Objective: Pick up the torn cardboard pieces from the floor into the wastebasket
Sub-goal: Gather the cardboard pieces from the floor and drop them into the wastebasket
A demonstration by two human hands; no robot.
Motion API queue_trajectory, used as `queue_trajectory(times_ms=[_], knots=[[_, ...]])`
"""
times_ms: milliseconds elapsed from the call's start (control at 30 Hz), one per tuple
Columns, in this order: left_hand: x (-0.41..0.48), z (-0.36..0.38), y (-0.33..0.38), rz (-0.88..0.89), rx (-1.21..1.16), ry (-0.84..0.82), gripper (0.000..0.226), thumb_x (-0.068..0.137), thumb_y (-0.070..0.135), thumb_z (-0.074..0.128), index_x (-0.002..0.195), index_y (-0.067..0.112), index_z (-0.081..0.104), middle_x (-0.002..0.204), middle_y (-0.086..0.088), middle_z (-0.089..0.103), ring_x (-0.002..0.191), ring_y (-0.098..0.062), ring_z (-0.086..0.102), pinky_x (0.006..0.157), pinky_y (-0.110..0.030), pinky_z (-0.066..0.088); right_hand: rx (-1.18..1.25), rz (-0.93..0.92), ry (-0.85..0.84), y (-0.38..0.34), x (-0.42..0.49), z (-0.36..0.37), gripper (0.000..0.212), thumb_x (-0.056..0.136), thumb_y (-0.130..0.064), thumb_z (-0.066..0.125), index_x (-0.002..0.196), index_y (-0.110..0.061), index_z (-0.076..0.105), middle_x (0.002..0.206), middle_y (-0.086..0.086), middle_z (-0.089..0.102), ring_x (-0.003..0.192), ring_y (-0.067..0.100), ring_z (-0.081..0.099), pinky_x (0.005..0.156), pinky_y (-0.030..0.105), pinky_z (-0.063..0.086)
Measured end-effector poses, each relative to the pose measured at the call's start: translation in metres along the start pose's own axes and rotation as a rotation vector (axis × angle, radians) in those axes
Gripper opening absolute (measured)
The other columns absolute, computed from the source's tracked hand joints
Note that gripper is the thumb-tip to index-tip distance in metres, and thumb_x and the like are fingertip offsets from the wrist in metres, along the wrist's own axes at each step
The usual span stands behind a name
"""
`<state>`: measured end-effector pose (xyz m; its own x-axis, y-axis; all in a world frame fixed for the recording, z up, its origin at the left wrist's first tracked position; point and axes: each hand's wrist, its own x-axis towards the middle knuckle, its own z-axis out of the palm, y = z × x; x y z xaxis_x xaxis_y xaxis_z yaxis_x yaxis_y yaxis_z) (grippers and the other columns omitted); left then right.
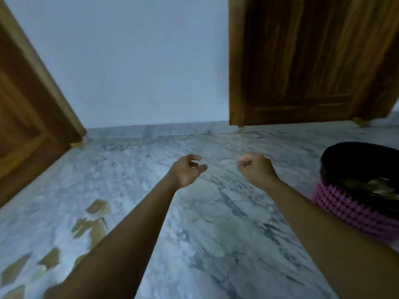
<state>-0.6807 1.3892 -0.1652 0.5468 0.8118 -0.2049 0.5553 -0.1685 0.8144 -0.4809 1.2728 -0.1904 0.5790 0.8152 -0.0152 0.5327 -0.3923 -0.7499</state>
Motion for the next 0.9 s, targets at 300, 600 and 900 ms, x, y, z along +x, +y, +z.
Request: queue_trajectory(times_ms=[300,600,900], knots=[[-0.2,-0.187,-0.24,-0.402,-0.17,0.293,0.031,0.077,0.012,0.081,0.094,0.024,0.059,0.104,-0.007,0.067,0.073,-0.005,0.058,0.06,-0.011,0.049,-0.018,-0.264,-0.56,-0.163,-0.131,0.255,0.017,0.095,-0.025,0.067,0.112,-0.023,0.071,0.115,0.001,0.069,0.105,0.022,0.068,0.087,0.029,0.054],[-0.317,-0.249,-0.418,-0.497,0.069,0.234,0.039,0.084,0.02,0.076,0.121,0.013,0.066,0.116,-0.005,0.066,0.112,-0.023,0.063,0.097,-0.032,0.049,-0.281,-0.423,-0.888,-0.223,-0.24,0.432,0.044,0.09,-0.029,0.073,0.132,-0.019,0.061,0.124,0.006,0.065,0.103,0.02,0.062,0.081,0.028,0.048],[-0.369,-0.177,-0.549,-0.606,0.233,-0.136,0.07,0.074,0.031,0.085,0.135,0.026,0.051,0.144,-0.005,0.046,0.129,-0.023,0.047,0.1,-0.033,0.043,-0.809,-0.617,-1.059,-0.181,-0.274,0.558,0.076,0.085,-0.024,0.074,0.151,-0.028,0.036,0.145,0.009,0.046,0.127,0.031,0.047,0.094,0.041,0.048]])
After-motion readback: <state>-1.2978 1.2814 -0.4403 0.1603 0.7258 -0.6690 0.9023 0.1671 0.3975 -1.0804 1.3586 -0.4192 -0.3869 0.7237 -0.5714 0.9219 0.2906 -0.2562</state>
